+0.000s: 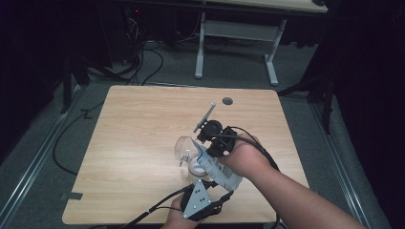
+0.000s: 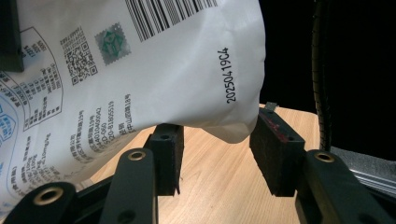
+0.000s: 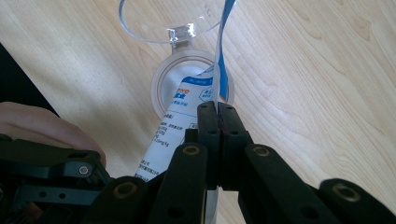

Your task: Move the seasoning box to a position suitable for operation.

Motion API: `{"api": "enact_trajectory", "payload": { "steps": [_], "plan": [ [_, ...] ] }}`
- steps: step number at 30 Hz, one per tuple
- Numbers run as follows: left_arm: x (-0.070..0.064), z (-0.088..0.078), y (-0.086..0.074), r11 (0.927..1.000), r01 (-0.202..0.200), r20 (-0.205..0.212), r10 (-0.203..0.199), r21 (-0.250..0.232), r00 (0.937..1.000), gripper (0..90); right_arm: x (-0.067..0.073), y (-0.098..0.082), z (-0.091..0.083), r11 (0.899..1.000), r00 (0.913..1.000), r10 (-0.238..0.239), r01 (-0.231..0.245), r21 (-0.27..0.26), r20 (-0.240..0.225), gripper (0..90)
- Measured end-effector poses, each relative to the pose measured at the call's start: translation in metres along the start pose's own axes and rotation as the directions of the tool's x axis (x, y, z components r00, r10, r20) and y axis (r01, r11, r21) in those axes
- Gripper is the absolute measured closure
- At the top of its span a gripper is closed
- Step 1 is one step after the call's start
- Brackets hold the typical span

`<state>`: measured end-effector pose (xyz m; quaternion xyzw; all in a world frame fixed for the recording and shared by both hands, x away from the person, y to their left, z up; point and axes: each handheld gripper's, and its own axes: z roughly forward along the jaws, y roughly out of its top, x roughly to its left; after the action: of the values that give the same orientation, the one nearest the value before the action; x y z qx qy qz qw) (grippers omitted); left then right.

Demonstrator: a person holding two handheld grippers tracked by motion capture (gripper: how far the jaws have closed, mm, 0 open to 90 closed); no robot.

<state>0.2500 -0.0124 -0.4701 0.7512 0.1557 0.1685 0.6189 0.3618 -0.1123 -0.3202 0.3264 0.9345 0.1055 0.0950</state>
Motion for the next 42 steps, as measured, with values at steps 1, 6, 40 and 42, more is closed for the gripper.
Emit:
{"api": "enact_trajectory", "payload": {
  "steps": [1,6,40,42],
  "plan": [
    [0.0,0.0,-0.001,1.0,0.001,0.0,-0.001,0.002,1.0,55.6,0.0,0.0,0.0,1.0,1.0,-0.001,0.001,-0.001,0.0,89.8],
    [0.0,0.0,-0.003,1.0,0.006,0.003,-0.006,0.008,1.0,55.7,0.0,0.0,0.001,1.0,1.0,-0.001,0.0,-0.004,-0.006,89.8],
    [-0.002,0.006,-0.019,0.9986,0.009,0.019,-0.01,0.052,0.9998,55.8,0.0,-0.008,0.005,1.0,0.9996,0.021,-0.021,-0.008,-0.018,89.8],
    [-0.002,0.006,-0.019,0.9986,0.017,0.022,-0.018,0.05,0.9996,55.4,0.0,-0.008,0.005,1.0,0.9995,0.026,-0.026,-0.01,-0.015,89.8]
  ]
}}
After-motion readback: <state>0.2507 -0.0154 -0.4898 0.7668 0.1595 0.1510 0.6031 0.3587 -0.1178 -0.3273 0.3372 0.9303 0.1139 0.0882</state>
